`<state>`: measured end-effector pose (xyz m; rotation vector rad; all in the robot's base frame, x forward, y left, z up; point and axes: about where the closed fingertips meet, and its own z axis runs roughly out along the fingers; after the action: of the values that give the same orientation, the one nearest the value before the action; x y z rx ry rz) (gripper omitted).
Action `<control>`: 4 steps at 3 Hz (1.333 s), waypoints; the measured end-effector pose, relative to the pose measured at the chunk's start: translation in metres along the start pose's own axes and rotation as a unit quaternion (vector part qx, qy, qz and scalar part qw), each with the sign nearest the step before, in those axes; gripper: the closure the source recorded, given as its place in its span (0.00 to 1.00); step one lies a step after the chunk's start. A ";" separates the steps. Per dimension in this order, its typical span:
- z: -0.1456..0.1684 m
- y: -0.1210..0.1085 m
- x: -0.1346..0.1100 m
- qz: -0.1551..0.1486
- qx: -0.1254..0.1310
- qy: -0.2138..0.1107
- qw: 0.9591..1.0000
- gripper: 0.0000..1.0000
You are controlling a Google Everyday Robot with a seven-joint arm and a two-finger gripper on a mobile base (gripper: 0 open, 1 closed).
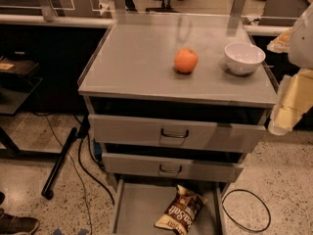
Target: Pick brown chip bag from bottom drawer and place on counter
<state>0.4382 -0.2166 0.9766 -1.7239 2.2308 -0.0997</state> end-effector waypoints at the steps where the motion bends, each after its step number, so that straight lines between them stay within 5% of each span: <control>1: 0.000 0.000 0.000 0.000 0.000 0.000 1.000 0.00; 3: 0.058 0.025 0.029 0.073 -0.001 0.015 0.997 0.00; 4: 0.095 0.044 0.045 0.107 -0.024 0.028 0.994 0.00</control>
Offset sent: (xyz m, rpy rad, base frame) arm -0.0139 -0.0104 -0.0816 0.0233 0.0435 -0.1519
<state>0.4152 -0.2341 0.8663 -1.5107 2.4624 -0.0464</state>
